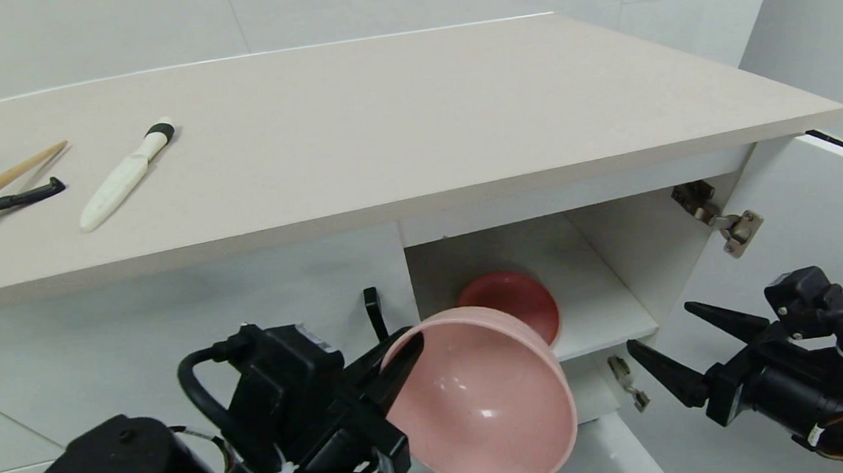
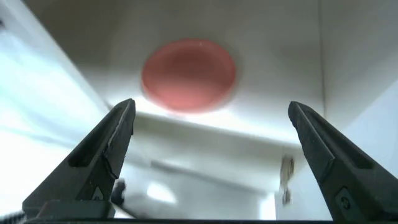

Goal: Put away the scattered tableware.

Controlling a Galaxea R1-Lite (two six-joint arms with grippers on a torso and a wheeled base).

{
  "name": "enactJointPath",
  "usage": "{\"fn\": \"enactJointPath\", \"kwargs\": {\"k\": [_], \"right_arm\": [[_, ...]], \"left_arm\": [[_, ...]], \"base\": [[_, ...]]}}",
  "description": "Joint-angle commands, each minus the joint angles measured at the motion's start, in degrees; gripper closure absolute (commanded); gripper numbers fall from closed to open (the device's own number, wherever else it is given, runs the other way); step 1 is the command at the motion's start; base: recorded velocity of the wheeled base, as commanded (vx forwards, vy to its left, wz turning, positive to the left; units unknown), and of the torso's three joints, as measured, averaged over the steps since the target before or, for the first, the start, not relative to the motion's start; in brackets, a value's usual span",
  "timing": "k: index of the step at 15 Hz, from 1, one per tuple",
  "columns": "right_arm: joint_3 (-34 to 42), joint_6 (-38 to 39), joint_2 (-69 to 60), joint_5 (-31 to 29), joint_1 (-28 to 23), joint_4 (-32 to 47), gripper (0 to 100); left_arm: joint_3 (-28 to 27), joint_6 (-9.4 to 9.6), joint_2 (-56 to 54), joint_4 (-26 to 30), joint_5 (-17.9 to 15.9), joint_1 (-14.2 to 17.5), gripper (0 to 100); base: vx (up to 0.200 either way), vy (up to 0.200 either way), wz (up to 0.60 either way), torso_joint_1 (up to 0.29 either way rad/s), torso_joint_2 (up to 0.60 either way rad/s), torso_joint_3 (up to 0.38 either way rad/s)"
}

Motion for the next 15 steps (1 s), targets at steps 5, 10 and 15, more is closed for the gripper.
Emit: {"fn": "enactJointPath", "kwargs": {"k": [5,10,15], "right_arm": [[-0.89,-1.33,-3.69,0.04,1.08,-0.03,0],[-0.72,-1.77,-4.40,0.13,1.34,-0.03,0],[-1.51,-1.95,-5.71,0.13,1.17,-0.03,0]], "left_arm": [[-5.33,0.06,8.93,-0.01,5.35,-3.38,100],[-9.73,0.76,13.07,-0.01,8.60,-3.56,100],[-19.84,1.29,21.59,-0.01,11.68,-3.47,100]], "base": [[0.000,0.000,0.00,0.000,0.00,0.000],[0.000,0.000,0.00,0.000,0.00,0.000],[0.000,0.000,0.00,0.000,0.00,0.000]]}}
